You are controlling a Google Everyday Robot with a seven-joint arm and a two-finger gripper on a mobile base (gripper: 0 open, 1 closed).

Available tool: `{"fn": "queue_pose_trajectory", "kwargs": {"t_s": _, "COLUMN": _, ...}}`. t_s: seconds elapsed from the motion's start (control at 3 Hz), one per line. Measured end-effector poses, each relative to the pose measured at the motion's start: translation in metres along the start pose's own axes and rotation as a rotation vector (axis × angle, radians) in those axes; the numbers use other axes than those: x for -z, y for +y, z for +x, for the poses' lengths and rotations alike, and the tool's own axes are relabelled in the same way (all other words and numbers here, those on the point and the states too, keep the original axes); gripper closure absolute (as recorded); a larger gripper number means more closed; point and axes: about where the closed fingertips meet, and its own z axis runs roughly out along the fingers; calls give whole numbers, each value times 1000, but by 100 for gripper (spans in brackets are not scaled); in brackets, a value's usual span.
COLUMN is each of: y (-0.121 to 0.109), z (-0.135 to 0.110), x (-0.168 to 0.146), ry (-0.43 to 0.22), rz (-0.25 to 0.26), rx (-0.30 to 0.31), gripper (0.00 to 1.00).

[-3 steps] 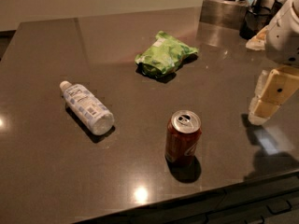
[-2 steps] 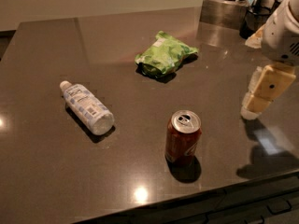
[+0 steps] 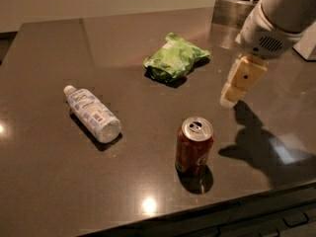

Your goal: Move green rice chip bag near coke can

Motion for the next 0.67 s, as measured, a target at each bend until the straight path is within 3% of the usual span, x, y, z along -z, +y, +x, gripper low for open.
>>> {"fn": "queue_pose_trajectory", "kwargs": {"t_s": 0.33, "y": -20, "z": -35, "x": -32, "ry": 3, "rz": -1, "rx": 33, "gripper": 0}}
{"fn": "queue_pose_trajectory", "kwargs": {"t_s": 0.67, "y": -30, "z": -61, "x": -56, "ry": -11, "rz": 8, "rx": 15, "gripper": 0}}
